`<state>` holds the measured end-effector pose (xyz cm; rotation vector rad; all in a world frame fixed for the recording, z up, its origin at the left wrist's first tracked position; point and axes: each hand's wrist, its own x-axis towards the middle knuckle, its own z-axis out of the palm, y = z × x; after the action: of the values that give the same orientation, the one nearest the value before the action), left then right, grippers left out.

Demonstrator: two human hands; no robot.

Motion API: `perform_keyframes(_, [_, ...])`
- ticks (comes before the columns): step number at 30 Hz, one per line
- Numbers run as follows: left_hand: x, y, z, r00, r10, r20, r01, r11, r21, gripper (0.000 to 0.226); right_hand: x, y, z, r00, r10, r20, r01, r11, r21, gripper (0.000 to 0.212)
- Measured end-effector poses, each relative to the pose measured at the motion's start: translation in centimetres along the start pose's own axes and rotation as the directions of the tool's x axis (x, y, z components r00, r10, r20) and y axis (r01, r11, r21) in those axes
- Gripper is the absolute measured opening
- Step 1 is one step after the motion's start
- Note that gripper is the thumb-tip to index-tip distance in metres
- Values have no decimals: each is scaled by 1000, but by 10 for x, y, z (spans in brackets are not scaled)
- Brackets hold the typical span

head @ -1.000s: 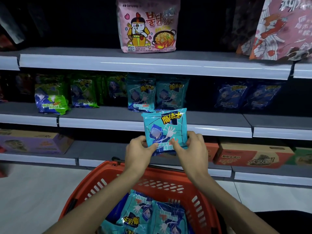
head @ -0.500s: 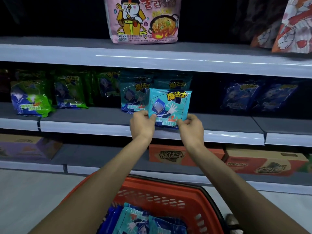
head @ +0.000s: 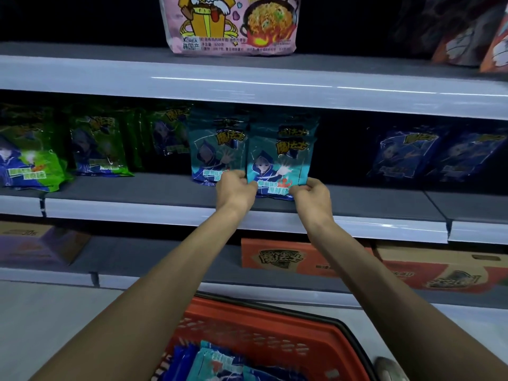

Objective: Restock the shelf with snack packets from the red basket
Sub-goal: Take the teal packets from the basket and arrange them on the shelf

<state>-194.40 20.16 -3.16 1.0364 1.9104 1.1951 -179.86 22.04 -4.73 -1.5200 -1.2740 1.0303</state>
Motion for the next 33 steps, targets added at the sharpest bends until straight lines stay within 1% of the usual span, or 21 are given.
perform_keyframes(1, [0,1,0,1000,9,-1,-9,1000,-13,35,1,0,1,1000,11,7,-11,1000,3,27])
perform_keyframes(2, [1,1,1,1000,9,4,-9,999,-35,19,2,-1,1,1000,21,13,-21,1000,5,30])
perform_keyframes(3, [-3,4,0,1000,15,18,-15,999,-38,12,3,-2,2,999,28,17,-29,1000,6,29])
perform_keyframes(4, [-3,3,1,999,11,34,-10,999,-40,31,3,-3,3,999,34,20,-34,999,6,28])
perform_keyframes(5, [-7,5,2,999,9,52,-6,999,-41,45,2,-4,3,999,33,24,-33,999,11,29])
perform_keyframes(7, [-13,4,2,996,12,86,-8,999,-49,58,-1,-5,1,999,21,35,-23,999,43,51])
perform_keyframes(8, [-15,3,2,995,15,101,-10,998,-54,60,-3,-5,-1,999,21,38,-23,998,59,63])
perform_keyframes(9, [-18,2,0,994,33,103,-28,998,-50,60,-8,-5,-5,999,12,40,-15,998,60,69])
perform_keyframes(11, [-24,0,-7,991,81,107,-84,996,19,56,-21,-2,-14,998,-52,47,53,998,-15,72])
perform_keyframes(12, [-27,-3,-10,985,131,112,-141,986,88,54,-29,0,-18,991,-120,61,125,989,-78,69])
perform_keyframes(13, [-31,-5,-14,971,208,120,-228,954,195,53,-36,3,-20,975,-204,83,216,963,-160,67])
perform_keyframes(14, [-34,-9,-16,943,302,142,-333,881,336,52,-40,5,-22,948,-296,117,317,912,-259,65])
perform_keyframes(15, [-38,-11,-18,904,383,188,-425,768,480,52,-41,8,-22,914,-370,169,406,839,-362,65])
perform_keyframes(16, [-38,-13,-17,866,440,239,-488,637,597,53,-38,11,-20,882,-410,233,472,755,-455,64])
perform_keyframes(17, [-37,-14,-15,839,462,287,-520,528,672,55,-35,12,-18,860,-416,295,510,679,-529,64])
perform_keyframes(18, [-36,-13,-12,828,451,333,-534,453,713,57,-29,13,-16,849,-400,346,528,617,-583,64])
perform_keyframes(21, [-27,-11,-4,831,378,407,-532,329,780,59,-15,12,-11,837,-327,438,546,475,-690,64])
perform_keyframes(23, [-20,-11,1,837,357,415,-523,300,798,59,-7,11,-9,841,-307,445,540,440,-717,63])
perform_keyframes(25, [-15,-9,6,839,363,405,-515,295,805,57,-2,10,-8,846,-308,435,532,438,-724,62])
perform_keyframes(29, [-9,-4,9,842,377,385,-506,305,807,57,4,6,-7,844,-313,435,534,428,-729,61])
perform_keyframes(33, [-14,-2,8,846,371,383,-504,317,804,58,-1,6,-8,848,-315,427,529,443,-723,62])
